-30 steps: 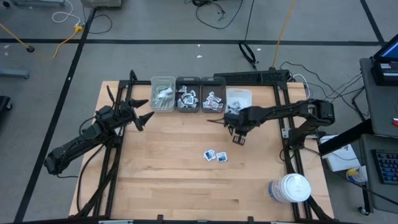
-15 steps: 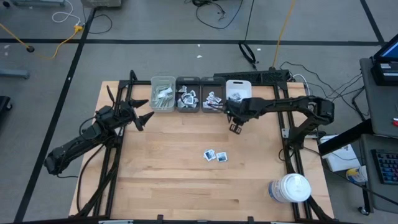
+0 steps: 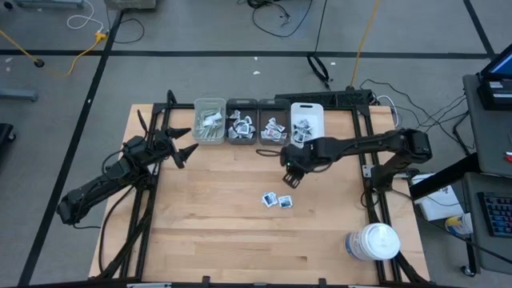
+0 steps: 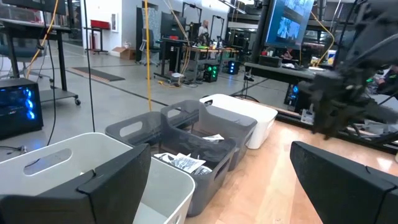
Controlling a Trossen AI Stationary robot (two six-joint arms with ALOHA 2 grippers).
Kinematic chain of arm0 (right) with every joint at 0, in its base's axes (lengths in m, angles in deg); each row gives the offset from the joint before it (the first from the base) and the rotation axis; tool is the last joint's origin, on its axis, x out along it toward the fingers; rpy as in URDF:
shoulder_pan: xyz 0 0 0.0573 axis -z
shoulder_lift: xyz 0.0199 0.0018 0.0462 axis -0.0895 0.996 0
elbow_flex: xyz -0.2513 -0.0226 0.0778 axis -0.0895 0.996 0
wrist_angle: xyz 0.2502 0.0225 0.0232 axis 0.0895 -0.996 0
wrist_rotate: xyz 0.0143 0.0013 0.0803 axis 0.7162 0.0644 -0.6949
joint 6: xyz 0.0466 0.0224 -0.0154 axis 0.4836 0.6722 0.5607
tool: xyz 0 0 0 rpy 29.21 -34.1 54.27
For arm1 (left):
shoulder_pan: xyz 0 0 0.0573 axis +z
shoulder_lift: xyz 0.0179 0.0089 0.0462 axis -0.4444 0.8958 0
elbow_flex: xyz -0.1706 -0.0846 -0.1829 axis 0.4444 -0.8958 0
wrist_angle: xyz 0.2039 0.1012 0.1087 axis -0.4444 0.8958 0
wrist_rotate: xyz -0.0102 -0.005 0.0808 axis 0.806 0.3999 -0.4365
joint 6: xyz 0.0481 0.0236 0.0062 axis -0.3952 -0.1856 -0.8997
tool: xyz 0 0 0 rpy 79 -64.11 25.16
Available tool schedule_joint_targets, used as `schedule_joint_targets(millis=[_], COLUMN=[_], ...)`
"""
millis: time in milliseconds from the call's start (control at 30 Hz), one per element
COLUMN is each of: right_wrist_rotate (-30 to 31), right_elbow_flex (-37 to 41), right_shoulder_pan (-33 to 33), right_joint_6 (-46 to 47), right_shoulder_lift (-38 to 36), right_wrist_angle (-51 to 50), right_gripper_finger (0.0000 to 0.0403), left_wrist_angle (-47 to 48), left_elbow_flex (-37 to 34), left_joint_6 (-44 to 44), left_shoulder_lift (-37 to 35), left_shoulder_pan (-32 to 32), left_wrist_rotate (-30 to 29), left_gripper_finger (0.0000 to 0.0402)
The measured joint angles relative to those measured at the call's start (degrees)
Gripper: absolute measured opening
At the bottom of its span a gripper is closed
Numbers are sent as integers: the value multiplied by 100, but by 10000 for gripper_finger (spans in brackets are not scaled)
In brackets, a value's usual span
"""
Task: Pick & Place First Aid Supplies
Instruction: Put the alcohol pad into the white bin
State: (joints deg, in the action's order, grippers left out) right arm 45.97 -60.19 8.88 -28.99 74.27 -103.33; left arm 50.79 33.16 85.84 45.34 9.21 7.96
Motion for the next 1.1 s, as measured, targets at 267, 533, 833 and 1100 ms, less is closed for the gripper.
schedule_joint_targets(millis=[267,533,833,1100], right_wrist_rotate=[-65,-282,-245,-147], right_elbow_flex=[-658,-953,-950,-950], right_shoulder_pan=[-818,-1411,-1786,-1976], right_joint_6=[1533,2167,1845,1498], right_shoulder_lift=[0,321,1105,1750], right_wrist_angle=[-133,25,175,452], right_gripper_finger=[167,169,169,169], left_wrist_angle=[0,-2,0,-4], left_elbow_flex=[0,0,0,0], left_joint_6=[0,0,0,0], left_shoulder_lift=[-2,0,-2,0], left_shoulder_pan=[0,0,-2,-2], left_wrist_rotate=[0,0,-1,-2], left_gripper_finger=[392,392,392,392])
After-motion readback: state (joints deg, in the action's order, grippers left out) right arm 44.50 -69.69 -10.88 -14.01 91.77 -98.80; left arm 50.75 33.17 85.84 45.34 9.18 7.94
